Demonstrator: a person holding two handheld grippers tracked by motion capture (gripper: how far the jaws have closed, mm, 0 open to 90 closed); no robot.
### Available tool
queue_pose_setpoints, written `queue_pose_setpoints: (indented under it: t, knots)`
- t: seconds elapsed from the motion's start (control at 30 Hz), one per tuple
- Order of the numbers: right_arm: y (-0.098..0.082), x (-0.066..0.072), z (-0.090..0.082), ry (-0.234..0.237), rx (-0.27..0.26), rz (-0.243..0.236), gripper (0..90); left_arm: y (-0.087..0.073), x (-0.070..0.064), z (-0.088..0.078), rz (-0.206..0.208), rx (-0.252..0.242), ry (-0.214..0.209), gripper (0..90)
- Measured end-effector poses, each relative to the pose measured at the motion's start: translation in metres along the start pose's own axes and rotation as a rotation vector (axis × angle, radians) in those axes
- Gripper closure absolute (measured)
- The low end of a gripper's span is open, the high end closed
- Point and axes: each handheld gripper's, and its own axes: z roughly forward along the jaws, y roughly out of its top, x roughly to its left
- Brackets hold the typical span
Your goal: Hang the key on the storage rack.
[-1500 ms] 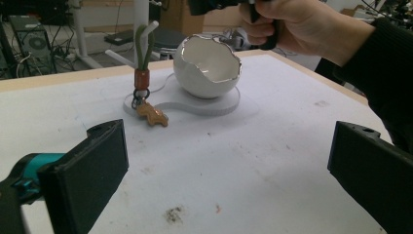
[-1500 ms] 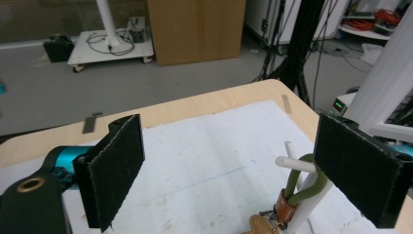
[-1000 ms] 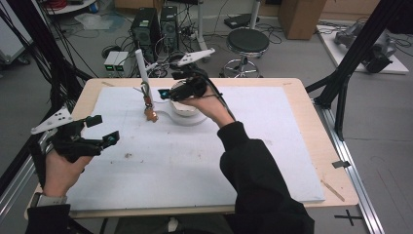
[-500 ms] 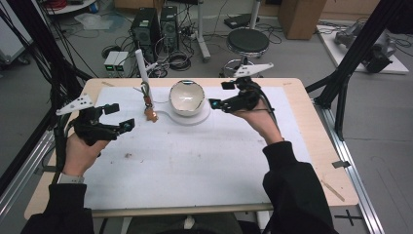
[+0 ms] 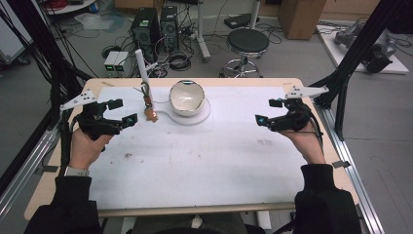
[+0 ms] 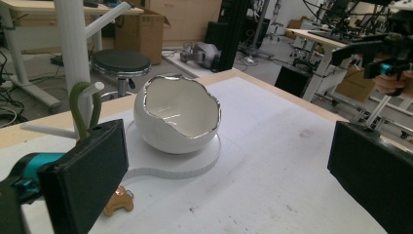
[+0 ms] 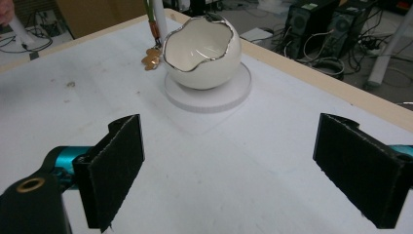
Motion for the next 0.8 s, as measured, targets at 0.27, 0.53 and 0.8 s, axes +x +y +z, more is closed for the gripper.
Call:
queue_pose_setpoints:
  t: [0.27, 0.53, 0.8]
  knots:
    - [-0.035, -0.011, -0.038, -0.032, -0.098, 0.102, 11.1, -0.001, -0.003, 0.004, 0.009, 0.021, 0.01, 1.7]
    - [-0.055, -0.023, -0.066, -0.063, -0.151, 0.176, 11.1, 0.002, -0.01, 0.002, 0.034, 0.028, 0.012, 1.7]
    - [-0.06, -0.029, -0.071, -0.08, -0.167, 0.193, 11.1, 0.002, -0.012, -0.005, 0.035, 0.029, 0.025, 1.7]
